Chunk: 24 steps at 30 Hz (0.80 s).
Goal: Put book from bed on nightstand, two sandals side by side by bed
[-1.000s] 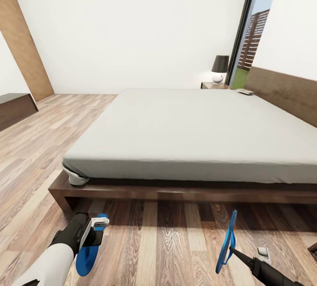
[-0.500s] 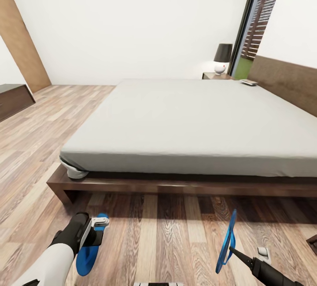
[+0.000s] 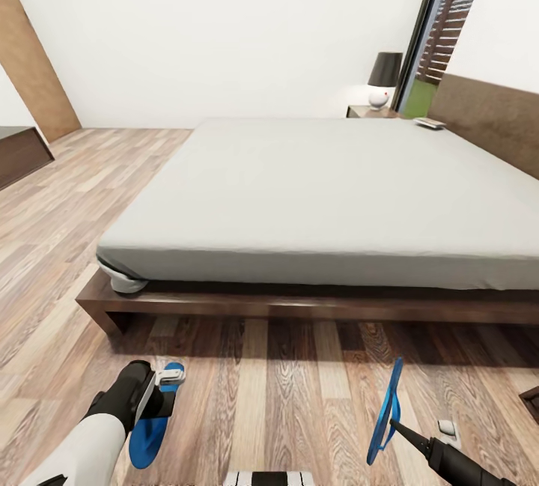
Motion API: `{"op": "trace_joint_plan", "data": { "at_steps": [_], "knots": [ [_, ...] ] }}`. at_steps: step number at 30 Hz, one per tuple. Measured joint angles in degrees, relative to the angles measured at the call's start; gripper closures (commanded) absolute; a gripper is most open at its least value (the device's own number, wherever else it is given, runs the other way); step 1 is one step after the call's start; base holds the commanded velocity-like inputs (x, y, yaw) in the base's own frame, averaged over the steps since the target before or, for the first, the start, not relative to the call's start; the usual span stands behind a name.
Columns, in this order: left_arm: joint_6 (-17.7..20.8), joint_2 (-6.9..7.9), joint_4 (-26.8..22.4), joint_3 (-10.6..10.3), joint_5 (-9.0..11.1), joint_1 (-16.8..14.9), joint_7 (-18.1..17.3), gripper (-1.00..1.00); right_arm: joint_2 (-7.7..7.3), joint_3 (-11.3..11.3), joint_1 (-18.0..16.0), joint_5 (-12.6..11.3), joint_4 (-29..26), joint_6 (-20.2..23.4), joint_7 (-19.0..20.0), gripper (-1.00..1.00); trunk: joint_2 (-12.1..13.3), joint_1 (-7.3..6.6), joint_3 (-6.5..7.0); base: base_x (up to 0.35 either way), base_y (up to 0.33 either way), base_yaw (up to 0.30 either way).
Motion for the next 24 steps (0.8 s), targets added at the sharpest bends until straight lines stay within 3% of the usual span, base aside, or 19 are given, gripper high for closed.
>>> {"op": "trace_joint_plan", "data": {
  "at_steps": [7,24],
  "knots": [
    [-0.06,0.00,0.00,0.01,-0.01,0.00,0.00,1.00,0.01,0.00,0.00,0.01,0.00,-0.01,0.00,1.00,-0.09,0.18,-1.55,0.000,0.000,0.000],
    [-0.33,0.01,-0.01,-0.03,0.03,0.00,-0.14,1.00,0.00,-0.04,0.00,0.01,0.00,-0.09,-0.04,1.00,-0.10,0.17,-1.56,0.066,0.101,0.000]
  ]
}}
